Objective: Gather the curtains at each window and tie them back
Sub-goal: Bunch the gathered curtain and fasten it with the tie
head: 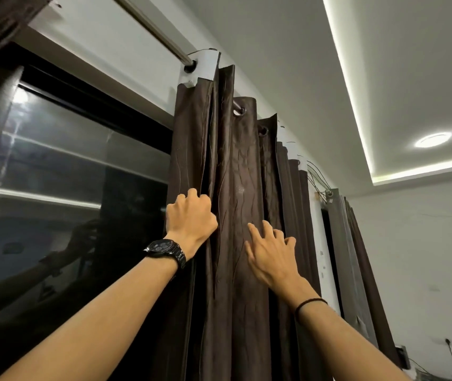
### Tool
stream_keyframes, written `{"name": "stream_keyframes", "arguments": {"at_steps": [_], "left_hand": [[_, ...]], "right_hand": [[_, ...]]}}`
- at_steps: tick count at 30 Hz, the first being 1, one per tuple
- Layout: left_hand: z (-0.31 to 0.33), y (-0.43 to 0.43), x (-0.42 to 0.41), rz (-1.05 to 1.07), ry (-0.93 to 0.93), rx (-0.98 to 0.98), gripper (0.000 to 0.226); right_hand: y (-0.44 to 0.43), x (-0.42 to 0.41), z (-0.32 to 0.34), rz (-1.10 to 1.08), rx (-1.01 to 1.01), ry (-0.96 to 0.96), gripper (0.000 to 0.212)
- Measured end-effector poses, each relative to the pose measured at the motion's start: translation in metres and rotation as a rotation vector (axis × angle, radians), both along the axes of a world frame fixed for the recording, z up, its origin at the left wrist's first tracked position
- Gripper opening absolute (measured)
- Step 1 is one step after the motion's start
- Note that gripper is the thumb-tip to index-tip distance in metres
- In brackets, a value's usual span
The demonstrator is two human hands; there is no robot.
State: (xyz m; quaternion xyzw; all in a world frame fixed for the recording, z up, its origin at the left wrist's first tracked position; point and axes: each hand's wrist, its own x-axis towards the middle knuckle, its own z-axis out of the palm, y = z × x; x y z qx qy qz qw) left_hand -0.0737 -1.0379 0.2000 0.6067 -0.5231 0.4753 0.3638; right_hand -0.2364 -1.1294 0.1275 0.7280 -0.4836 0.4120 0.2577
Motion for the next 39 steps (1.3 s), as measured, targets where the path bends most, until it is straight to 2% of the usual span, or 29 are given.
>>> {"name": "stream_keyframes", "arguments": {"at_steps": [3, 7, 11, 14, 18, 20, 22, 27, 31, 34, 37, 38, 39], "left_hand": [[0.005, -0.005, 0.008, 0.055, 0.001, -0.027, 0.040], [0.009, -0.005, 0.025, 0.130, -0.031, -0.122, 0.040], [0.010, -0.008, 0.034, 0.173, -0.052, -0.162, 0.053], [0.011, -0.006, 0.035, 0.174, 0.009, -0.186, 0.048], [0.018, 0.000, 0.033, 0.188, 0.040, -0.214, 0.035], [0.021, 0.002, 0.035, 0.204, 0.079, -0.197, 0.034], [0.023, 0.005, 0.038, 0.185, 0.140, -0.209, 0.035], [0.025, 0.012, 0.042, 0.125, 0.219, -0.266, 0.034], [0.023, 0.019, 0.051, 0.002, 0.260, -0.352, 0.023], [0.021, 0.024, 0.050, -0.063, 0.266, -0.359, 0.032], [0.018, 0.022, 0.041, -0.114, 0.206, -0.356, 0.035], [0.016, 0.020, 0.037, -0.127, 0.184, -0.345, 0.035], [0.015, 0.019, 0.034, -0.137, 0.163, -0.331, 0.036]], "right_hand": [[-0.030, 0.002, 0.016, 0.056, 0.031, -0.069, 0.049], [-0.069, 0.006, 0.035, 0.134, 0.038, -0.136, 0.048], [-0.107, 0.015, 0.052, 0.232, 0.068, -0.370, 0.054], [-0.130, 0.019, 0.059, 0.360, 0.120, -0.582, 0.066], [-0.147, 0.027, 0.070, 0.553, 0.157, -0.759, 0.032], [-0.139, 0.044, 0.072, 0.622, 0.128, -0.740, 0.024], [-0.120, 0.070, 0.075, 0.665, 0.040, -0.623, 0.014], [-0.025, 0.130, 0.090, 0.889, -0.165, -0.372, 0.016], [0.016, 0.137, 0.095, 1.103, -0.198, -0.357, 0.024], [0.010, 0.116, 0.090, 1.068, -0.314, -0.464, 0.027], [-0.014, 0.085, 0.084, 0.855, -0.554, -0.802, 0.034], [-0.022, 0.074, 0.083, 0.794, -0.541, -0.907, 0.038], [-0.032, 0.066, 0.084, 0.775, -0.445, -0.972, 0.045]]}}
